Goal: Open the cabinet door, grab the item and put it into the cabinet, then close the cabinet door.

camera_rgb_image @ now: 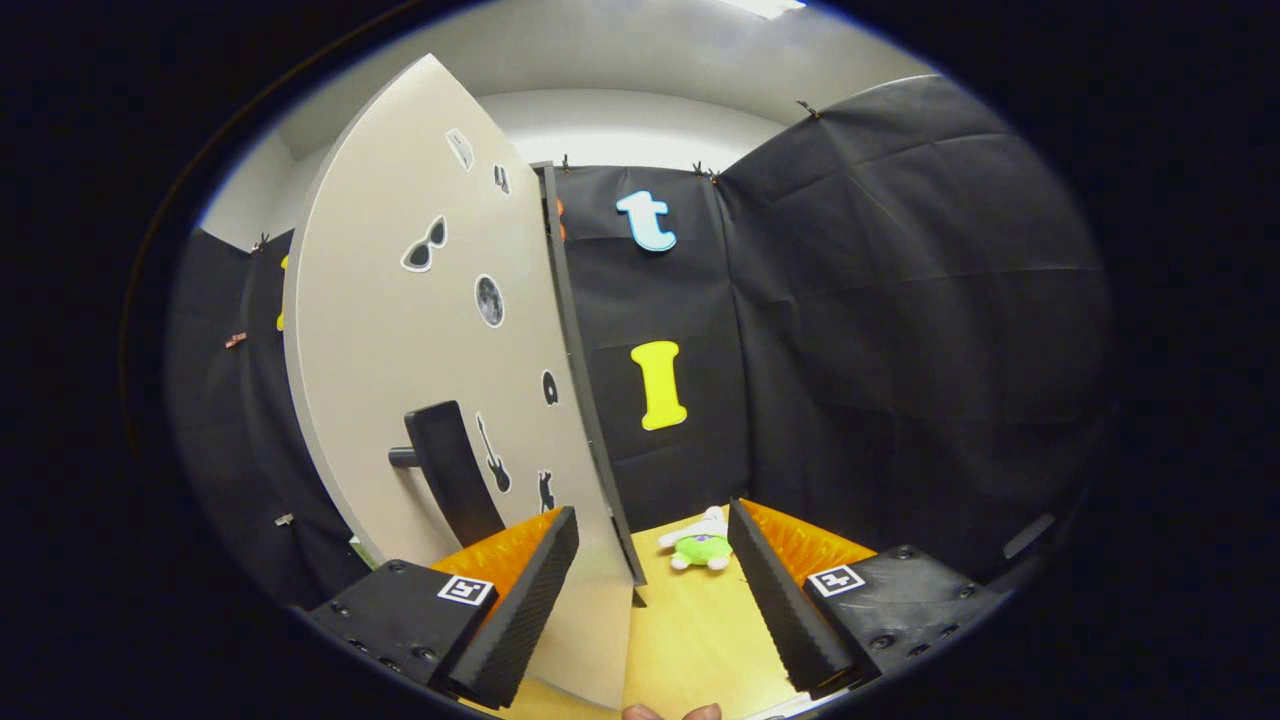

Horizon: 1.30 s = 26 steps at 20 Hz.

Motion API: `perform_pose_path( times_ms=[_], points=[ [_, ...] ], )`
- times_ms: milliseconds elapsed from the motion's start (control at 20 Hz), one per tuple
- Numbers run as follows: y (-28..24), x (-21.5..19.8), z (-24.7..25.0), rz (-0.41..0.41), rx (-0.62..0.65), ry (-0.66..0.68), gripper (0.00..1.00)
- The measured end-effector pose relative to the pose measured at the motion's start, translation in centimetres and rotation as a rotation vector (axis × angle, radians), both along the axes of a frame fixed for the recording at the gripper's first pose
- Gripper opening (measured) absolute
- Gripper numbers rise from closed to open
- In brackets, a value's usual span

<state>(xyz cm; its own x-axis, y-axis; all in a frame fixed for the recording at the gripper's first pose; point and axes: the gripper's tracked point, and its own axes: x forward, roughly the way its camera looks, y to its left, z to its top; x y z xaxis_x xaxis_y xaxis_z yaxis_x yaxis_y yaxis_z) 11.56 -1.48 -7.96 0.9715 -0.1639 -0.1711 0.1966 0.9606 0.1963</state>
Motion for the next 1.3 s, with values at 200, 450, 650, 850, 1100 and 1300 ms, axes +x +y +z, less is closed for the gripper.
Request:
perform_pose_path(
  times_ms=[200,450,650,850,1100,1300],
  points=[
    [2.9,0.8,-0.1,0.052,0.019,-0.001,0.98],
    [9.3,2.8,-0.6,0.163,0.037,0.002,0.98],
    [13.3,3.1,-1.4,0.246,0.046,0.009,0.98],
    [13.8,3.0,-1.5,0.254,0.041,0.001,0.98],
    [12.7,2.4,-1.4,0.226,0.053,-0.007,0.98],
    [12.1,2.4,-1.4,0.213,0.054,-0.010,0.98]
  ],
)
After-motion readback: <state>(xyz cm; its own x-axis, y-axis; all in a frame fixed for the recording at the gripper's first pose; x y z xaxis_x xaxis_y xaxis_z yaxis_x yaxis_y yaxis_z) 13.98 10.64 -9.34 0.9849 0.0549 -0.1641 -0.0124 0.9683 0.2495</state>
